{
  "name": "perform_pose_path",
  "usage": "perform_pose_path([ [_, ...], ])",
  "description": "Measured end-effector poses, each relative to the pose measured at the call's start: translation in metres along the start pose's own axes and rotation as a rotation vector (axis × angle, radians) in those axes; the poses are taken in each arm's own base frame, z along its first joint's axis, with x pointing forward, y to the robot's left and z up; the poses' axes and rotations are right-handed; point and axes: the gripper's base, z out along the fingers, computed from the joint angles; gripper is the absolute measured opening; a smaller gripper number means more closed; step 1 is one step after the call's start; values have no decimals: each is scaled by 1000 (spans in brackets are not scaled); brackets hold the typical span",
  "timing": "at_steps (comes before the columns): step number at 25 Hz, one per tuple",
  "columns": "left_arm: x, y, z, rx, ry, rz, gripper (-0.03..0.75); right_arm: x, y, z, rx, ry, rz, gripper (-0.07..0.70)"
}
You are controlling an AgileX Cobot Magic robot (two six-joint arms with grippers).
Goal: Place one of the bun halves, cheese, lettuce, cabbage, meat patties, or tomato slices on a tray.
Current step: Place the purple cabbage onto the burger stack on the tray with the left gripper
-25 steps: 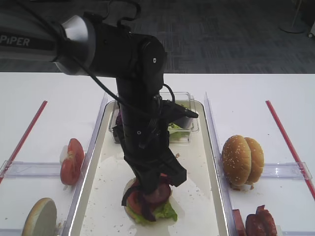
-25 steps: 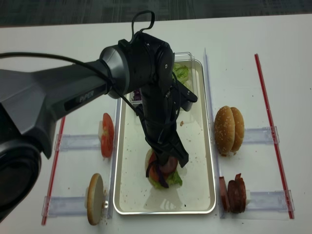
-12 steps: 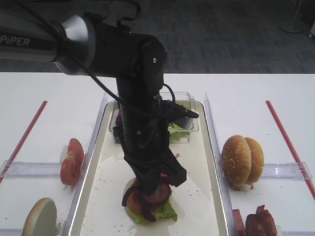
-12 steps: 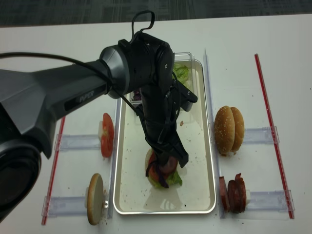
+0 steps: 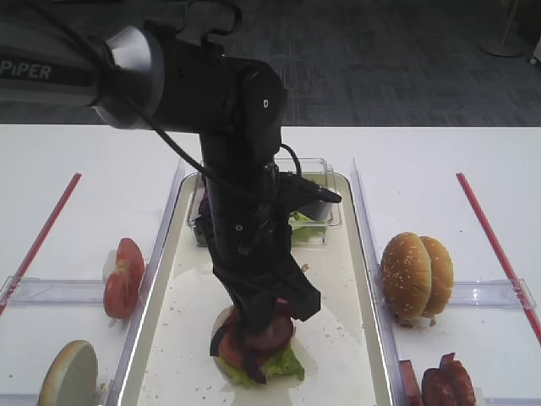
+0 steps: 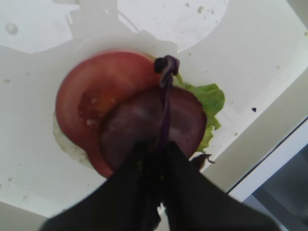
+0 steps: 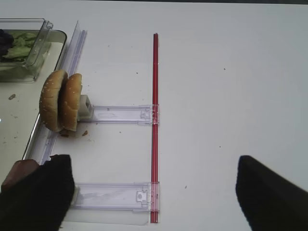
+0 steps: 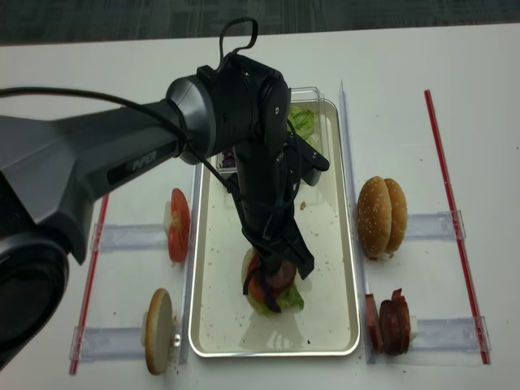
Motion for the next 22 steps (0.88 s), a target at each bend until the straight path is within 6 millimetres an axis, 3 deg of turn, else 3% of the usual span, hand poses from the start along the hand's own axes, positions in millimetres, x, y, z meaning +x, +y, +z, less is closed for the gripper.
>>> perform_pose_path([
  [22, -6, -2, -8, 8, -34, 3, 314, 0, 0, 0, 0, 0, 0, 692],
])
